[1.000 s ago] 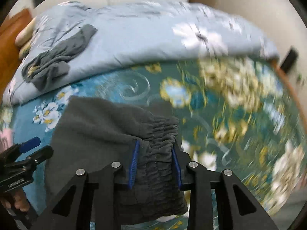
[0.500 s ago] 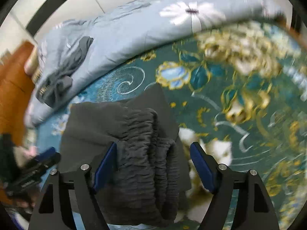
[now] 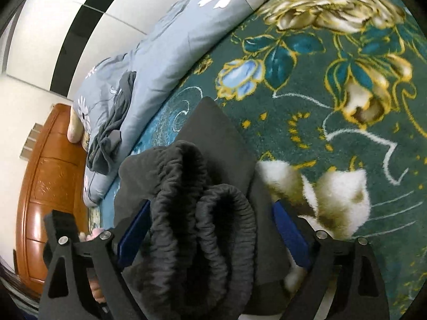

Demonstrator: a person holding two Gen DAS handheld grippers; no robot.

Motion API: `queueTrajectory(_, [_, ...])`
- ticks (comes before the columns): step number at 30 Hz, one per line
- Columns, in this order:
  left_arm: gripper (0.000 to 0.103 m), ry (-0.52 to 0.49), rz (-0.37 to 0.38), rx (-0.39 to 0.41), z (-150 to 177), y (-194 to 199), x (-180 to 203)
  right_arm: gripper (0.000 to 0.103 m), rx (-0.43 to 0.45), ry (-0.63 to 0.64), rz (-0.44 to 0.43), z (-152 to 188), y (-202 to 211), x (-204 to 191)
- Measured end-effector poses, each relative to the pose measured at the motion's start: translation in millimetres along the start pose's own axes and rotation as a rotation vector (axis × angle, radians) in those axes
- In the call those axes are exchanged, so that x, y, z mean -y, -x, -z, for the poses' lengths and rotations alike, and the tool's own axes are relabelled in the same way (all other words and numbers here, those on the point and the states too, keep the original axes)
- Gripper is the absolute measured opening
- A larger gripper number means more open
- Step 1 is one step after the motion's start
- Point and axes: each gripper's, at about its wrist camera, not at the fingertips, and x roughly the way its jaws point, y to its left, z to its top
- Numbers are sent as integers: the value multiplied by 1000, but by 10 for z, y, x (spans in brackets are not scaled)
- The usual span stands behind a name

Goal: Fold clothes

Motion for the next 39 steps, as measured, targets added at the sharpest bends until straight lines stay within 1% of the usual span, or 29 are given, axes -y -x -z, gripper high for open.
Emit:
queueTrajectory(2, [86, 28, 28, -14, -20, -68, -55, 93, 10, -8, 8, 4, 0, -19])
queueTrajectory(5, [84, 72, 70, -11, -47, -116, -125, 92, 23, -26, 16, 19, 13, -48])
queueTrajectory(7, [72, 78, 98, -12, -48, -105, -127, 86, 33, -47, 19, 36, 29, -71])
queueTrajectory(8, [55, 81, 112, -13, -46, -98, -123, 84, 38, -60, 21, 50, 39, -89])
queueTrajectory(9, [50, 79, 124, -14, -40, -83, -102, 80, 44, -71, 25, 65, 52, -105])
queueTrajectory(10, [43, 60, 116, -7, -39, -62, -72, 76, 48, -76, 33, 78, 75, -131])
queueTrajectory(11, [41, 29, 104, 1, -33, -39, -27, 73, 53, -80, 40, 91, 106, -171])
queueTrajectory(13, [32, -16, 89, 15, -11, 29, 65, 62, 62, -87, 55, 116, 168, -250])
queueTrajectory(16, [29, -73, 83, 41, 38, 192, 199, 58, 79, -93, 64, 176, 334, -422])
queueTrajectory(19, [29, -120, 113, 66, 133, 466, 301, 58, 87, -74, 62, 267, 562, -639])
queueTrajectory(22, [30, -146, 135, 98, 228, 787, 404, 58, 109, -2, 70, 387, 857, -974])
queueTrajectory(25, [30, -143, 165, 153, 317, 1217, 490, 58, 138, 80, 73, 473, 1111, -1394])
queueTrajectory(27, [30, -151, 172, 196, 323, 1564, 513, 58, 155, 135, 57, 503, 1224, -1712])
queueTrajectory(29, [30, -168, 137, 253, 300, 2059, 462, 58, 172, 203, 30, 526, 1322, -2109])
queueTrajectory(31, [30, -172, 97, 319, 275, 2593, 366, 58, 182, 264, -14, 525, 1335, -2529])
queueTrajectory(33, [31, -175, 56, 385, 249, 3126, 270, 58, 192, 329, -92, 568, 1322, -2995])
queueTrajectory(35, [32, -179, 15, 451, 223, 3659, 174, 59, 186, 385, -205, 661, 1245, -3520])
queueTrajectory(37, [32, -177, -27, 511, 213, 4181, 50, 59, 154, 422, -289, 768, 1107, -3915])
queueTrajectory(39, [34, -143, -70, 531, 312, 4621, -279, 60, 94, 463, -373, 923, 885, -4349])
